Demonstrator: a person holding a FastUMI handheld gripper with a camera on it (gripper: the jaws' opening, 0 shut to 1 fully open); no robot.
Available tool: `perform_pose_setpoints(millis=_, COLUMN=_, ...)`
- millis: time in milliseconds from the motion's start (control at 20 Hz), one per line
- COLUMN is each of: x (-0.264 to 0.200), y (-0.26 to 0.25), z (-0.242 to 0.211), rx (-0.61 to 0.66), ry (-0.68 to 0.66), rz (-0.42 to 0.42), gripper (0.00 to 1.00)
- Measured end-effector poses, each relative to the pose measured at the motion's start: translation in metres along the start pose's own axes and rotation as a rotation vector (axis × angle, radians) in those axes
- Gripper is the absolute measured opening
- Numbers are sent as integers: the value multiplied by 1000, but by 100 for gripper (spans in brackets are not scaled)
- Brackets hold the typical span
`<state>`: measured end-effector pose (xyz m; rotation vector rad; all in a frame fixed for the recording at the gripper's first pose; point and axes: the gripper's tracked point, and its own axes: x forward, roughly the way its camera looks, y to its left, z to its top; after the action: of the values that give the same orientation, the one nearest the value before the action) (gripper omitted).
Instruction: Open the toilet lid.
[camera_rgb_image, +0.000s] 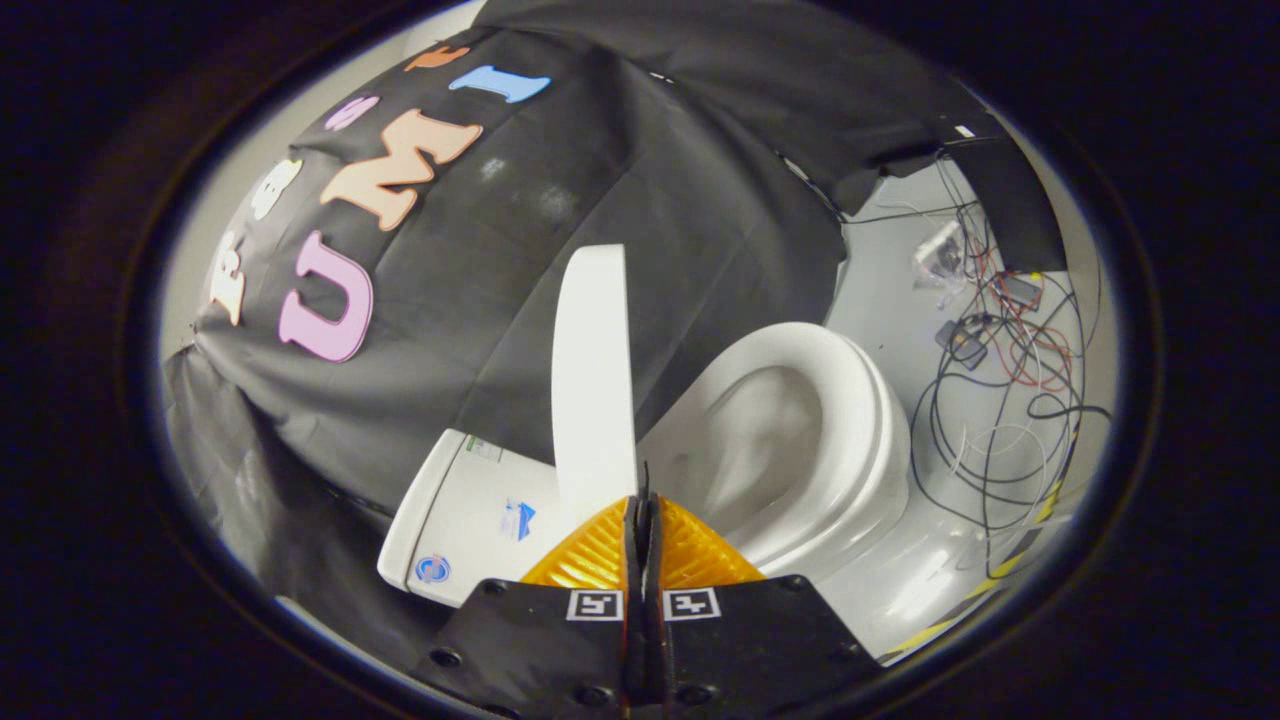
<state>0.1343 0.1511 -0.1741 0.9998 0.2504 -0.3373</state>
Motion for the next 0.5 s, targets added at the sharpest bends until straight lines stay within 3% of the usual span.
perform_pose_setpoints(millis=200, x=-2, y=20, z=3, rx=-17, ry=-18, rz=2, gripper=0)
perform_pose_setpoints(millis=500, x=-6, y=53, z=0, rx=-139, ry=-23, rz=-6, gripper=0)
